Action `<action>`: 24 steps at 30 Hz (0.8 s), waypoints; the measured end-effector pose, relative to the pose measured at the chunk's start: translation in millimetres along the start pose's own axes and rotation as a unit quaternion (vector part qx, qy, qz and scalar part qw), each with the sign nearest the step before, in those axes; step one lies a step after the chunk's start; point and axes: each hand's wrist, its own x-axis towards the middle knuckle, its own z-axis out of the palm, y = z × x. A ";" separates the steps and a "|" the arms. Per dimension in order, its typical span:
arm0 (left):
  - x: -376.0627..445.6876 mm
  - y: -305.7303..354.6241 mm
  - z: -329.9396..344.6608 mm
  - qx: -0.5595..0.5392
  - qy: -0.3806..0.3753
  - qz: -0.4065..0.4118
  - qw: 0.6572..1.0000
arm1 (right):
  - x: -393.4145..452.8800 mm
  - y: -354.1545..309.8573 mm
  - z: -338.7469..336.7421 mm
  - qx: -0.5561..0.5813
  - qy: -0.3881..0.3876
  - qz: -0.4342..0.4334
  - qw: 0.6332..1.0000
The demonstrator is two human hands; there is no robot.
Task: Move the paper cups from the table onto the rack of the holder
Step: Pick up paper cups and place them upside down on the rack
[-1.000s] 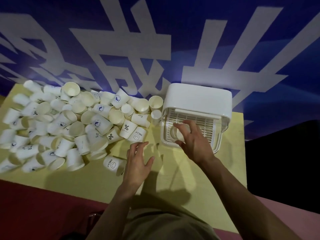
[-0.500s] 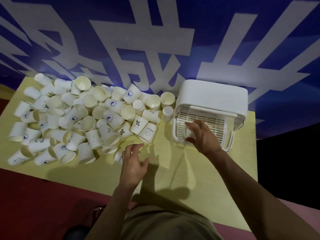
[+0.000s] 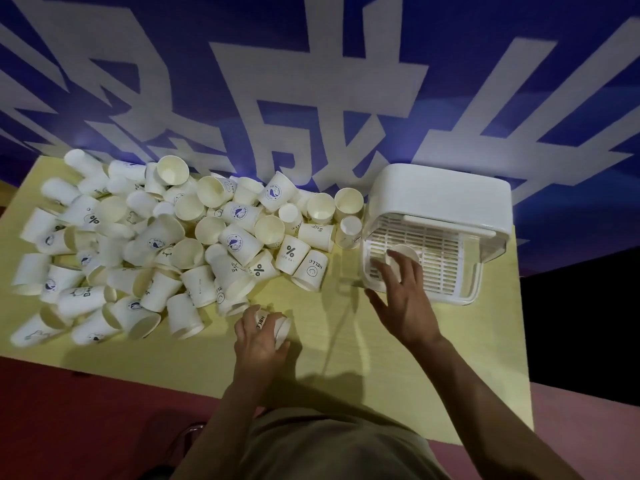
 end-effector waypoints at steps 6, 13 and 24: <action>5.7 -15.2 7.2 0.081 -0.056 0.057 0.994 | -7.4 -43.1 19.3 -0.009 -0.043 -0.037 0.998; 12.8 -35.0 3.6 0.077 -0.040 0.125 0.988 | -1.1 -72.4 45.1 -0.036 -0.086 -0.029 0.995; 30.0 -65.7 -23.4 -0.047 -0.029 0.178 0.983 | 24.4 -104.5 95.9 -0.057 -0.145 0.014 0.988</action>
